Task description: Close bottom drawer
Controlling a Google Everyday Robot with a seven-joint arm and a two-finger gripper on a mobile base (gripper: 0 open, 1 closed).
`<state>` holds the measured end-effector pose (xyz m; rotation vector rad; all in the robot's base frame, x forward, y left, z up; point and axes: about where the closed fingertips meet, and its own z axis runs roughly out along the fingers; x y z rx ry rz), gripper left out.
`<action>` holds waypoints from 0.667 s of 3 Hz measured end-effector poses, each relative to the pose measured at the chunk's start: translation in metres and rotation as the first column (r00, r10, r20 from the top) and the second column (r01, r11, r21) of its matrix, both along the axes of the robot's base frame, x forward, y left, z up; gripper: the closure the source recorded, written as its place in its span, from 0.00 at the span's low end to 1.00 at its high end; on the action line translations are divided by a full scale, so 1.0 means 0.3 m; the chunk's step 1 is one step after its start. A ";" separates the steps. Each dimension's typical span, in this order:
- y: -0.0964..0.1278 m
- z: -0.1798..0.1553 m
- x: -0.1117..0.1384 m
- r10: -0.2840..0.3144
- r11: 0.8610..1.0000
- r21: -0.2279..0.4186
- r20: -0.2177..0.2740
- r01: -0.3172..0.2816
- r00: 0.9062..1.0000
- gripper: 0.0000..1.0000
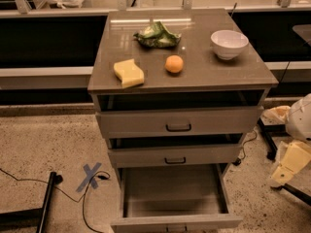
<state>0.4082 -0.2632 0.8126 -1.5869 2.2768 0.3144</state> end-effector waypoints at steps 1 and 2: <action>0.029 -0.226 -0.026 -0.023 0.990 0.138 -0.064 0.032 0.998 0.00; 0.098 -0.522 -0.040 0.032 0.951 0.310 -0.128 0.010 0.991 0.00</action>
Offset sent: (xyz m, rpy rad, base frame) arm -0.0145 0.0427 -0.2225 0.4724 0.1609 0.0505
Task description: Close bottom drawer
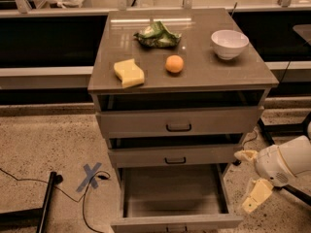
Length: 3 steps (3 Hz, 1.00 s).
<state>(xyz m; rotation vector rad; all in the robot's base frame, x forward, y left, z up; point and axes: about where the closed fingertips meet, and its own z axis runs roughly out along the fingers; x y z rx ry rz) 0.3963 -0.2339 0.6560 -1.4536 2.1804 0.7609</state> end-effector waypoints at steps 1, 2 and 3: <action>0.000 0.001 0.000 0.000 1.000 0.000 0.000 0.000 1.000 0.00; 0.027 -0.148 -0.041 0.002 0.997 0.082 -0.093 0.006 0.996 0.00; 0.050 -0.423 -0.170 -0.041 0.972 0.214 -0.268 0.101 0.962 0.00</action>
Offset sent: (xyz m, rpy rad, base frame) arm -0.0493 0.0286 -0.2015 0.4005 0.4533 -0.0158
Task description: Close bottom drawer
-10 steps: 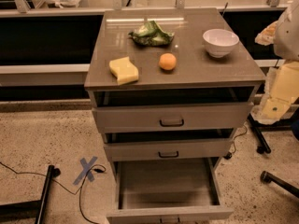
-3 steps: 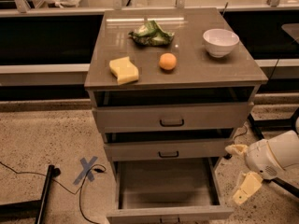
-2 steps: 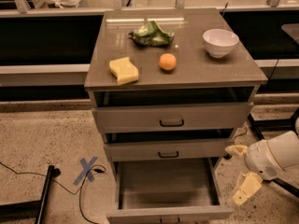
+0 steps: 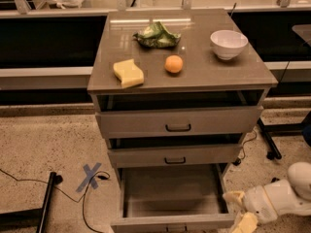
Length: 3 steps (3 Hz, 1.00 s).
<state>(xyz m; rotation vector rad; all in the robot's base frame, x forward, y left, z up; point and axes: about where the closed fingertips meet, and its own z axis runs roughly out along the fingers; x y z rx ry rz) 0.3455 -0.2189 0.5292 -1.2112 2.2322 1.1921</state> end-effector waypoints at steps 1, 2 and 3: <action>0.006 -0.216 -0.088 -0.045 0.991 0.116 -0.147 0.062 0.988 0.00; 0.082 -0.427 -0.188 -0.026 0.969 0.230 -0.278 0.093 0.960 0.00; 0.092 -0.437 -0.184 -0.025 0.967 0.237 -0.273 0.092 0.962 0.00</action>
Offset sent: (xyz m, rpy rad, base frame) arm -0.0720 0.0331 -0.1757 0.3458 0.3689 -0.0715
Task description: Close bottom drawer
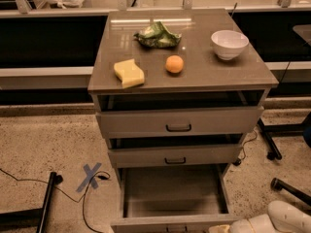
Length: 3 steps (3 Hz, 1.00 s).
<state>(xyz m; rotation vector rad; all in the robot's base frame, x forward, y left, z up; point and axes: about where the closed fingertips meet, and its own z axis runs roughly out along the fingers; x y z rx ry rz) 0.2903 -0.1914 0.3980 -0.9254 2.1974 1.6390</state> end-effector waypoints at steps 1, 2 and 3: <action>0.074 -0.076 0.033 -0.003 0.999 0.051 0.037 0.001 0.999 0.00; 0.137 -0.158 0.124 0.010 0.992 0.127 0.072 -0.019 0.997 0.00; 0.152 -0.203 0.205 -0.016 0.985 0.174 0.174 -0.015 0.985 0.16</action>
Offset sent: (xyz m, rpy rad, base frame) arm 0.0967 0.0494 -0.0803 0.2082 -0.1528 0.0120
